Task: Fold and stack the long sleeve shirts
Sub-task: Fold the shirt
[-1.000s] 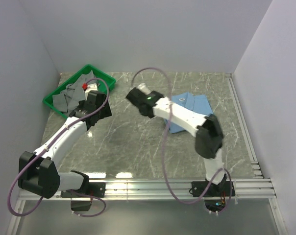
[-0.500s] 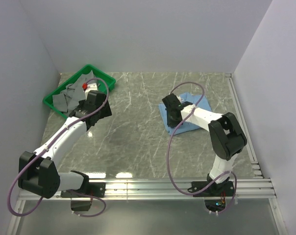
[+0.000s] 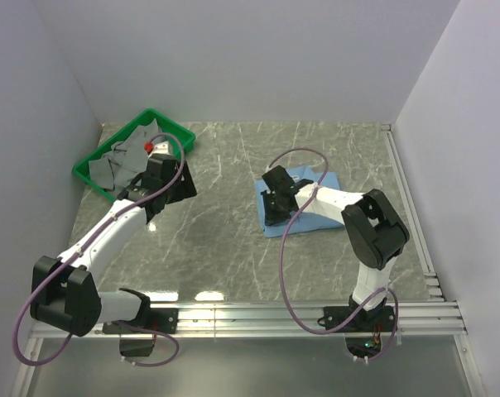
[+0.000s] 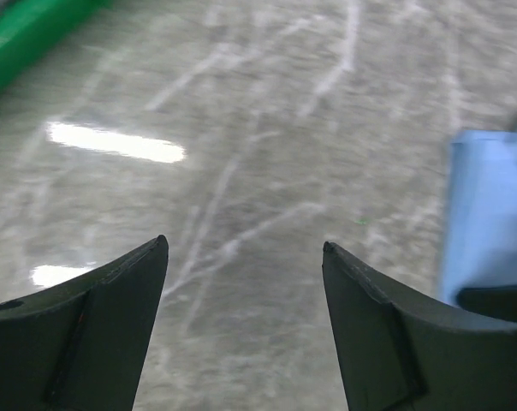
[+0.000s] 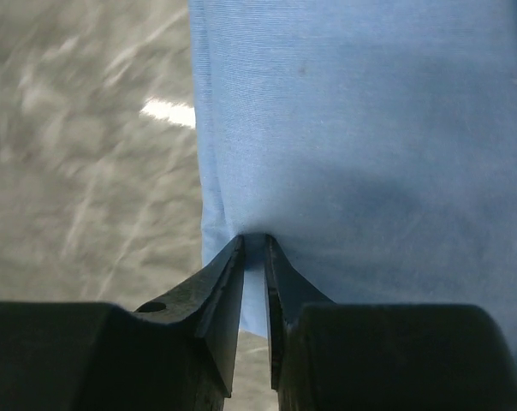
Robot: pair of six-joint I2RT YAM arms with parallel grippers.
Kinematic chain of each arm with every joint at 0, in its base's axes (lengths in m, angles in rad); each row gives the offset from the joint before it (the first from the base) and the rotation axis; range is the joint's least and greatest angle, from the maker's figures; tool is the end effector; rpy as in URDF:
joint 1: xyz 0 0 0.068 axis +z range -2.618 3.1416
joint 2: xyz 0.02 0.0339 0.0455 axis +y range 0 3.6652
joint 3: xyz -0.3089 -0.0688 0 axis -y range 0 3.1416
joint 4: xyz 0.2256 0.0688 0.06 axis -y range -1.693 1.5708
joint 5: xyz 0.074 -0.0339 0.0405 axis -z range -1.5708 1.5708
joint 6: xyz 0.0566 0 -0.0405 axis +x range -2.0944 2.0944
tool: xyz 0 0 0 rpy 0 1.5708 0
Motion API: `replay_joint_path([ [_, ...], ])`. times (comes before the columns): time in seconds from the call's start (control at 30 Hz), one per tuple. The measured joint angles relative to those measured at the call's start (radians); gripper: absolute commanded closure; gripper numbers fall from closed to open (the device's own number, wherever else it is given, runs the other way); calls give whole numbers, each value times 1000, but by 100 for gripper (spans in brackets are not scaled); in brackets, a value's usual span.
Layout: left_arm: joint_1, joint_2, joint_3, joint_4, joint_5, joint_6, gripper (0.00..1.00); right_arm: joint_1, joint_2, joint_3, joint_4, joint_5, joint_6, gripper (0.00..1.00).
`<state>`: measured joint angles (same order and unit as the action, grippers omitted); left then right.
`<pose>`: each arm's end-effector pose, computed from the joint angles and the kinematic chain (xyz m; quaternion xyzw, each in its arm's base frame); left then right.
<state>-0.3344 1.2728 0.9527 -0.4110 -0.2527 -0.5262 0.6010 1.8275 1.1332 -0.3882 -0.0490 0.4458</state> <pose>0.2486 -0.0714 0.3088 -0.1379 0.8968 -0.0641 0.4155 0.3048 0.2123 0.1988 -0.0811 0.9667 0.1414 0.1974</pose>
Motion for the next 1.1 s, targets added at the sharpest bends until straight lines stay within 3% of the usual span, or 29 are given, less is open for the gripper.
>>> replay_joint_path([
  [0.3,-44,101,19,110,228,-141,30,66,-33,-16,-30,-117,-1,70],
  [0.47,-140,257,103,169,279,-218,34,27,-201,-37,-24,-122,9,64],
  [0.67,-212,446,206,227,318,-294,42,-215,-496,-186,104,-184,84,64],
  [0.83,-226,575,290,242,324,-330,48,-439,-616,-397,199,-294,167,63],
  [0.9,-227,608,304,243,323,-343,54,-517,-632,-472,226,-345,198,63],
  [1.1,-228,685,310,245,308,-380,90,-674,-629,-635,403,-499,333,64],
])
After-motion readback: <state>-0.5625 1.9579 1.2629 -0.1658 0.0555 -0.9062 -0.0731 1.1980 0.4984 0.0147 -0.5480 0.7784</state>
